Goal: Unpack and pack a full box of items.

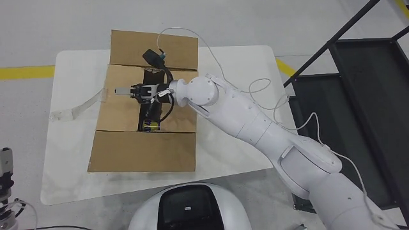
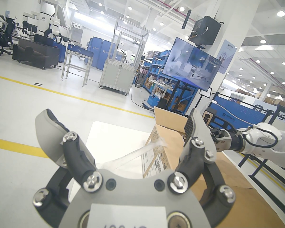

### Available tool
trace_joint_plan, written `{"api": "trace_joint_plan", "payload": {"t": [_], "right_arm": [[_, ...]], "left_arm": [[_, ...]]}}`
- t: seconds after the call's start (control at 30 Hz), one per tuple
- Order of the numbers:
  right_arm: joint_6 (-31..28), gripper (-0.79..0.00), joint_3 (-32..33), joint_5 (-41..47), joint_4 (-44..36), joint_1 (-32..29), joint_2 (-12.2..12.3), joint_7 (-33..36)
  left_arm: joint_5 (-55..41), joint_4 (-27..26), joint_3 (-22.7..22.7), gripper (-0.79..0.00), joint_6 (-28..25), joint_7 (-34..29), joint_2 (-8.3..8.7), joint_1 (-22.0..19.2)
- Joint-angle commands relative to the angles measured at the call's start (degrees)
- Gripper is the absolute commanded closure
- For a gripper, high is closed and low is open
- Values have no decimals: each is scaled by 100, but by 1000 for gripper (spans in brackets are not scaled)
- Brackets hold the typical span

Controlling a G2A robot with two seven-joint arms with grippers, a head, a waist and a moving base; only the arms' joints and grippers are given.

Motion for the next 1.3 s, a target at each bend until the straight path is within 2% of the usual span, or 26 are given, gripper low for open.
{"api": "trace_joint_plan", "payload": {"t": [0.0, 0.17, 0.43, 0.6, 0.83, 1.27], "right_arm": [[-64, -693, 76, 38, 25, -53, 3, 29], [20, -668, 365, -38, -86, -270, 106, 100], [529, -674, 665, -246, -708, -552, 246, 474], [302, -622, 580, 44, -581, -488, 110, 622], [-423, -520, 545, 572, -148, -349, -112, 749], [435, -505, 348, 108, 138, -164, -338, 434]], "left_arm": [[0, 0, 0, -785, 0, 0, 0, 0], [0, 0, 0, -785, 0, 0, 0, 0], [0, 0, 0, -785, 0, 0, 0, 0], [0, 0, 0, -785, 0, 0, 0, 0], [0, 0, 0, -785, 0, 0, 0, 0], [0, 0, 0, -785, 0, 0, 0, 0]]}}
